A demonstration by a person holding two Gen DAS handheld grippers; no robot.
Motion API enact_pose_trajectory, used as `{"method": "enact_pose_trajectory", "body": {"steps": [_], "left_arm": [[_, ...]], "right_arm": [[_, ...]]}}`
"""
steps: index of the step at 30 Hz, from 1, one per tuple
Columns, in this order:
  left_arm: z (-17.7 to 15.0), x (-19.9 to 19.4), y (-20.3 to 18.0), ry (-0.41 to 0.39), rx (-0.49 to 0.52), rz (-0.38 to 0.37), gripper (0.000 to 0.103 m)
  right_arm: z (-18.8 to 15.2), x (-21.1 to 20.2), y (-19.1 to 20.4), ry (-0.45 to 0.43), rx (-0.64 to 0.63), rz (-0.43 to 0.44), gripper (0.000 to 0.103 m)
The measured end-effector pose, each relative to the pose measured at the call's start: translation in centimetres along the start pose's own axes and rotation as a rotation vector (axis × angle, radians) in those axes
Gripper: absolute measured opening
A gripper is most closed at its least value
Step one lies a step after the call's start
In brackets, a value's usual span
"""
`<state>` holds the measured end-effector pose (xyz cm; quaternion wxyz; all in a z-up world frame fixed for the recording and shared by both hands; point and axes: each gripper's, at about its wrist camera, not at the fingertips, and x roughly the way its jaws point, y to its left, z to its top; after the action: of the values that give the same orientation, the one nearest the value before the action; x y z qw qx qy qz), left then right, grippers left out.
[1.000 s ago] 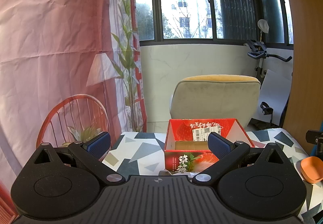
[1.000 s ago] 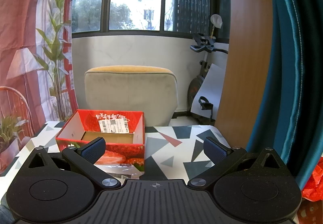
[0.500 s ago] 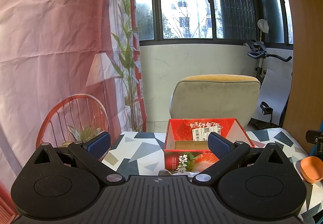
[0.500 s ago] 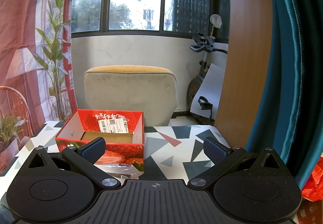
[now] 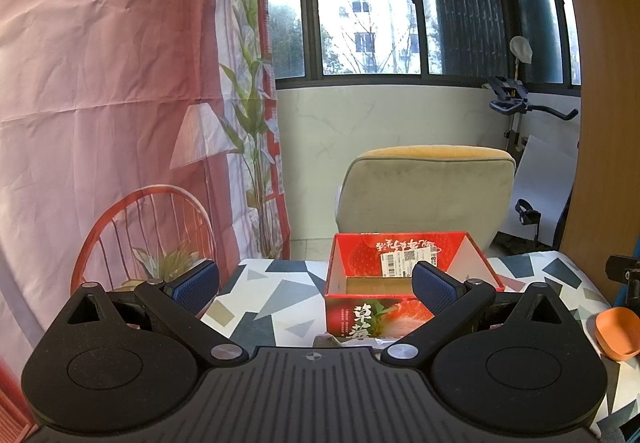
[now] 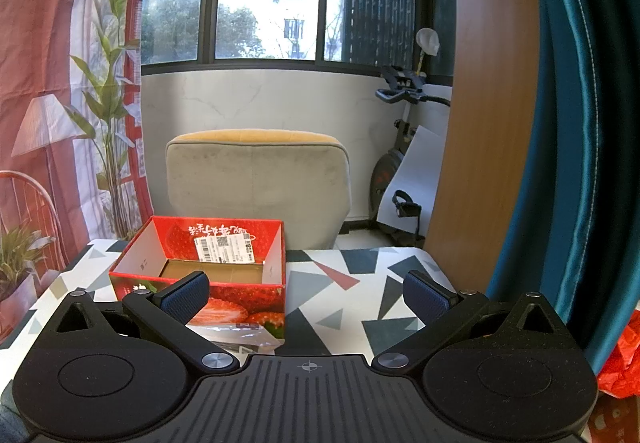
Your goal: Organize soft objects
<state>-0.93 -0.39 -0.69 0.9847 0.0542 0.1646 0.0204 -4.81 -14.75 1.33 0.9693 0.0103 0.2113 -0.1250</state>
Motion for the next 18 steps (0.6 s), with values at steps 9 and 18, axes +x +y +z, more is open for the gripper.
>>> {"method": "enact_pose_trajectory", "body": {"steps": [9,18], "left_arm": [[0.37,0.10,0.10,0.001,-0.004,0.005,0.103],[0.11,0.22,0.01,-0.033,0.037,0.038,0.103]], "right_arm": [[-0.20,0.09,-0.25,-0.002,0.002,0.001,0.103],[-0.44,-0.14,-0.59,-0.038,0.038,0.033,0.103]]}}
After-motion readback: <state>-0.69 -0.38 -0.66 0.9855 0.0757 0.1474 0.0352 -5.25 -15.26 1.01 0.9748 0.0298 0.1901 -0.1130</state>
